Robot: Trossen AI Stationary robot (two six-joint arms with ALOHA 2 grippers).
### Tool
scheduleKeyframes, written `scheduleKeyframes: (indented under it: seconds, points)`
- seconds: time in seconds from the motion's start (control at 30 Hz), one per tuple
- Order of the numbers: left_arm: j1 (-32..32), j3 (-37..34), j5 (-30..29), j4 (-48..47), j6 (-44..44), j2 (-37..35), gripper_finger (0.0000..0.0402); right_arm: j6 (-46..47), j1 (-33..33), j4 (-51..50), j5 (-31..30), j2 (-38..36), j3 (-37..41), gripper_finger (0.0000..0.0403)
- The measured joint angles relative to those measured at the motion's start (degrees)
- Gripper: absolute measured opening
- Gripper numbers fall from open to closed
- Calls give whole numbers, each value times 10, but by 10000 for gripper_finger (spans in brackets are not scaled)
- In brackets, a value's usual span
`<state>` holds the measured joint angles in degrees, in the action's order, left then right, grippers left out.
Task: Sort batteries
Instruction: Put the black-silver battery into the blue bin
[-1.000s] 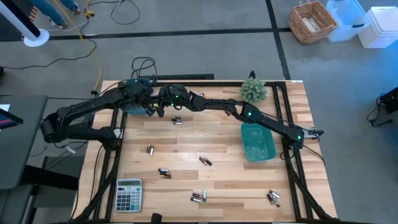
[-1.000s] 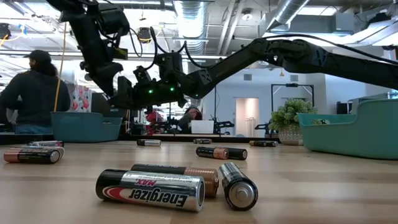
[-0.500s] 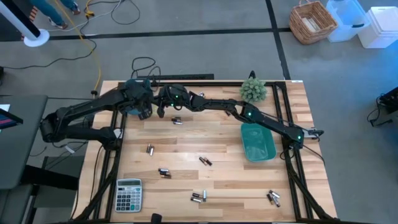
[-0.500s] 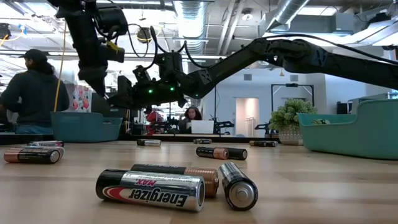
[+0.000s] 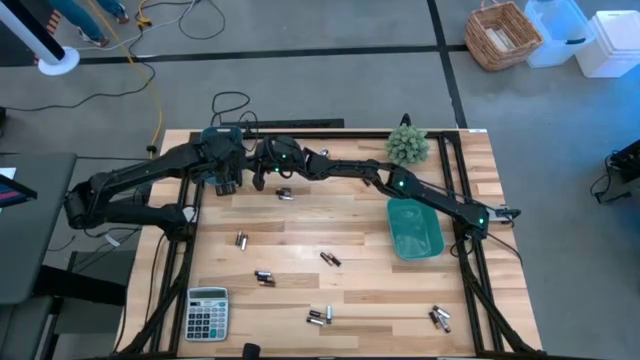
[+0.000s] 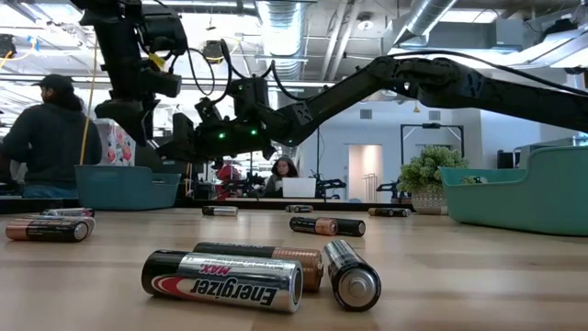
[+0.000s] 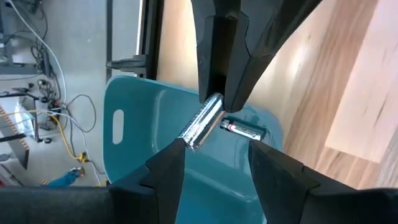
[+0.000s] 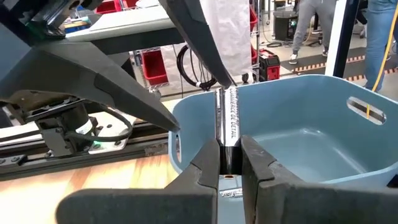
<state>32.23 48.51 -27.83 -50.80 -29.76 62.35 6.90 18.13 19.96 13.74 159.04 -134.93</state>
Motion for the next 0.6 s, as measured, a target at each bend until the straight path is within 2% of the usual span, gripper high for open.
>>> scheduleKeyframes:
  seconds: [0.13, 0.33, 0.6]
  points:
    - [0, 0, -41, -20, 33, -9, 170, 1, 0, 6, 0, 0, 0, 34]
    - [0, 0, -39, -22, 50, -63, 169, 2, 4, 8, -1, 0, 0, 35]
    - [0, 0, -34, -20, 74, -127, 169, 22, 8, 72, -17, 7, 0, 38]
